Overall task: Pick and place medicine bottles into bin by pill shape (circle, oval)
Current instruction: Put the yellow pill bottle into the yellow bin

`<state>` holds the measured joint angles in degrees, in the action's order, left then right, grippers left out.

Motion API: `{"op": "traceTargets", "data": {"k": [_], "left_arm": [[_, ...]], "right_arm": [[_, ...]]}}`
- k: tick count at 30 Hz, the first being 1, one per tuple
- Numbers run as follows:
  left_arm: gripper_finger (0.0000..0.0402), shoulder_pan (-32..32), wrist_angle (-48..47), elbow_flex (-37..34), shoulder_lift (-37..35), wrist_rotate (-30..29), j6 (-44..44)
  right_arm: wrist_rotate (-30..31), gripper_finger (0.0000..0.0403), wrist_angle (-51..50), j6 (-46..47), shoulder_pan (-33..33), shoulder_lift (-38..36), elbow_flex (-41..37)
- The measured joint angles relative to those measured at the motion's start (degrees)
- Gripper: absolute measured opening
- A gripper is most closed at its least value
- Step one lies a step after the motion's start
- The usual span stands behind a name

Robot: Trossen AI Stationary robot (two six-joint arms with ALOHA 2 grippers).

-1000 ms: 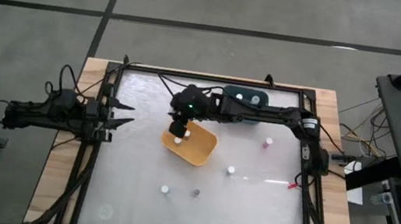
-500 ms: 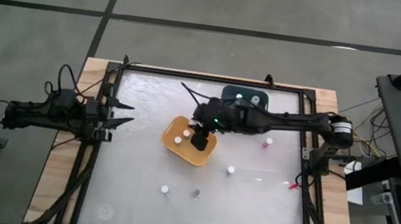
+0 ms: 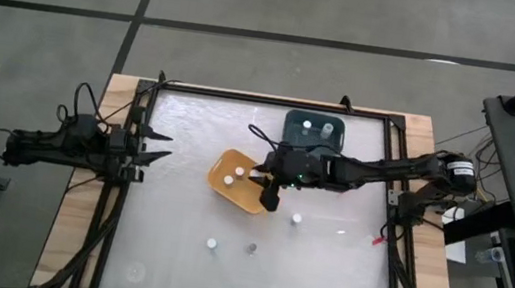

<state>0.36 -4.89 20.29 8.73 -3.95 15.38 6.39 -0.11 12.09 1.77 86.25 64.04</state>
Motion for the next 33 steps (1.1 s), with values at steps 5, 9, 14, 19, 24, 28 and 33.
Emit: {"op": "traceTargets", "data": {"k": [5, 9, 14, 19, 24, 28, 33], "left_arm": [[0.0134, 0.00, 0.17, 0.00, 0.00, 0.02, 0.00], [0.0134, 0.00, 0.20, -0.02, 0.00, 0.01, 0.02], [0.0134, 0.01, 0.20, -0.02, 0.00, 0.00, 0.02], [0.0134, 0.02, 0.14, -0.04, -0.02, -0.49, 0.02], [0.0134, 0.00, -0.02, -0.04, -0.02, -1.09, 0.04], [0.0134, 0.00, -0.04, -0.04, -0.02, -1.10, 0.04], [0.0134, 0.02, -0.04, -0.04, -0.02, -1.09, 0.04]], "right_arm": [[3.85, 0.0118, 7.85, -0.72, 0.28, 0.09, -5.19], [6.70, 0.0119, 12.31, -0.05, 0.25, 0.16, -7.90], [7.09, 0.0120, 16.04, 0.88, 0.59, 1.25, -8.35], [7.61, 0.0120, 14.79, -0.38, 1.39, 7.31, -4.90], [11.51, 0.0117, 6.95, -1.60, 1.65, 12.28, 0.55], [11.99, 0.0118, 0.90, -1.52, 1.59, 15.49, 4.02], [14.66, 0.0119, -3.25, -1.13, 1.61, 17.45, 6.00]]}}
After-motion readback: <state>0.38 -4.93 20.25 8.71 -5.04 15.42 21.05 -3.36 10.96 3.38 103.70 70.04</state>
